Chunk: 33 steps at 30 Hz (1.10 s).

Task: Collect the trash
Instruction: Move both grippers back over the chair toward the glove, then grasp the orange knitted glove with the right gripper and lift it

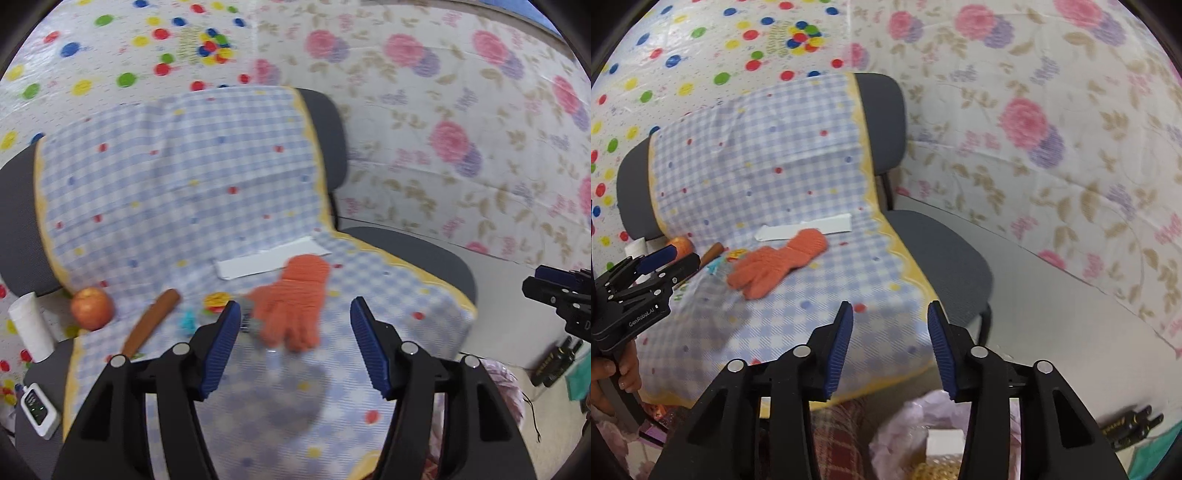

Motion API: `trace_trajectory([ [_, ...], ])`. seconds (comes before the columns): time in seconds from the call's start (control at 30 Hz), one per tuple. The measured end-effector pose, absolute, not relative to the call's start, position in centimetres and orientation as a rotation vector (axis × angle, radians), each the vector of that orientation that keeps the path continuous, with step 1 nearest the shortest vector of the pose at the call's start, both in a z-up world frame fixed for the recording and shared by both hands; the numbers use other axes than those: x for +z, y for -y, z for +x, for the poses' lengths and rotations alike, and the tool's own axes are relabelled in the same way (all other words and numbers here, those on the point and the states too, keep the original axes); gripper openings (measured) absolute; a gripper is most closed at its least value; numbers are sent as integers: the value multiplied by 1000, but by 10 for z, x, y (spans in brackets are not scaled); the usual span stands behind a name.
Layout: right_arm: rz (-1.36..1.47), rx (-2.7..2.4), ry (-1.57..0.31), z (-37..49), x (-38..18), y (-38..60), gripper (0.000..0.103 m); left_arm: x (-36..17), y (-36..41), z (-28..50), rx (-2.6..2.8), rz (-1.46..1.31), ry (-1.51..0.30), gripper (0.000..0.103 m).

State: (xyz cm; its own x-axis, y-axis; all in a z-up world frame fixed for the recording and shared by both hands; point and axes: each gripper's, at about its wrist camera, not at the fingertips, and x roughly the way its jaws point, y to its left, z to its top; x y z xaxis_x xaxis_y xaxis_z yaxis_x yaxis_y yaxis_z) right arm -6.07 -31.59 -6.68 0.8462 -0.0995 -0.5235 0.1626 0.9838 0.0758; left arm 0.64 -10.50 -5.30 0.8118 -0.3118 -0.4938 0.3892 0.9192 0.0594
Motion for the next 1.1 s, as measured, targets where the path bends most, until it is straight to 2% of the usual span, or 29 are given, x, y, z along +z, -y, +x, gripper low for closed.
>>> trace_trajectory([
  [0.1,106,-99,-540,-39,-64,301,61,-50,84,18,-310,149,-497,68],
  [0.13,107,-88,-540,-33,-64,297,61,-50,78,22,-285,149,-499,71],
  [0.6,110,69,-614,78,-95,232,61,-82,7,78,-80,119,-591,73],
  [0.73,100,86,-649,109,-107,221,50,-88,-1,92,-63,116,-609,72],
  [0.97,151,102,-730,158,-127,215,51,-95,-3,108,-59,99,-633,72],
  [1.0,158,105,-747,163,-130,215,50,-95,-2,109,-64,98,-636,72],
  [1.07,189,146,-797,171,-140,214,30,-96,0,109,-67,103,-639,72],
  [1.1,195,160,-805,171,-142,214,17,-97,1,109,-68,105,-640,72],
])
